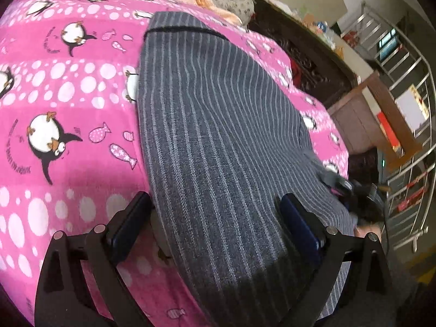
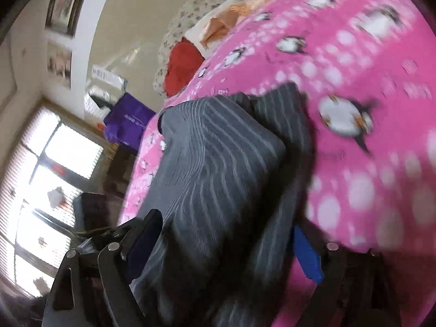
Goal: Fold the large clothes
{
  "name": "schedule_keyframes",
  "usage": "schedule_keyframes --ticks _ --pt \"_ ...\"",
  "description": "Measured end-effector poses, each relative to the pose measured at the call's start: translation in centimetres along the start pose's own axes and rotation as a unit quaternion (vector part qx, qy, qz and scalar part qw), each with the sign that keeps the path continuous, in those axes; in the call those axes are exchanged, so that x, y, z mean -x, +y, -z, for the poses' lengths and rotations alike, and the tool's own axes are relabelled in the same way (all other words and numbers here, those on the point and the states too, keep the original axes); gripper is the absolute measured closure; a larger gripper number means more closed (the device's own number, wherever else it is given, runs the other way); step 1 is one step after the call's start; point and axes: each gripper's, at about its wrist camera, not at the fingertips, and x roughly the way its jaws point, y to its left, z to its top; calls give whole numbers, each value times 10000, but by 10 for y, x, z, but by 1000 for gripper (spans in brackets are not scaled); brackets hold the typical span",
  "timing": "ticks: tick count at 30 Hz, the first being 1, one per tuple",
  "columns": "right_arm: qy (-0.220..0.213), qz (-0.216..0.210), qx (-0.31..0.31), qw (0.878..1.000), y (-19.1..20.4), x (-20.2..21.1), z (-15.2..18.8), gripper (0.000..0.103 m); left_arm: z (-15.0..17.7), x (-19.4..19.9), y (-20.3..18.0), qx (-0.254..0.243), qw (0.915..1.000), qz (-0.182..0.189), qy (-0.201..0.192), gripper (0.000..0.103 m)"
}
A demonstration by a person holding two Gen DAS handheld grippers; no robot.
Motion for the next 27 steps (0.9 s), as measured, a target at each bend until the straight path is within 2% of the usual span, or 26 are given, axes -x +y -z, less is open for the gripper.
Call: schedule_keyframes --ticks 2,4,6,7,9,10,12,14,17,19,23,27 --pt "-65 450 381 9982 4 -11 -2 45 -2 -2 -4 -134 9999 -87 56 7" --pt "-198 784 646 9946 8 -16 2 49 2 -4 -11 -309 9990 -318 -69 12" --pt "-240 1031 754 9915 11 -17 1 53 7 -7 -20 -540 9966 -587 -223 28" --pt "-229 1140 815 9899 13 -18 0 53 10 -9 -26 -634 9946 -756 -311 29" --pt "-204 1254 866 9881 13 -20 -1 55 11 -11 -29 -647 9929 -921 -380 39" --pt "-180 1242 866 9883 13 -21 -2 55 11 -11 -32 -681 9918 -1003 -412 44" --pt "-152 1165 855 9894 12 -21 -3 58 11 -9 -42 -846 9892 -1096 -479 64" --pt "-154 1110 840 9901 15 -21 -2 63 9 -5 -57 -1081 9850 -1204 -597 73" --pt "-216 1053 632 9922 25 -27 1 63 4 13 -56 -968 9879 -973 -726 76" --pt "-315 815 334 9956 34 -33 3 63 -2 27 -40 -723 9913 -747 -809 76" --pt "-219 374 83 9990 66 -79 5 63 -11 61 3 -529 9895 -921 -984 76" --pt "-69 -62 224 9997 105 -131 0 64 -11 99 54 -440 9836 -1356 -1101 76"
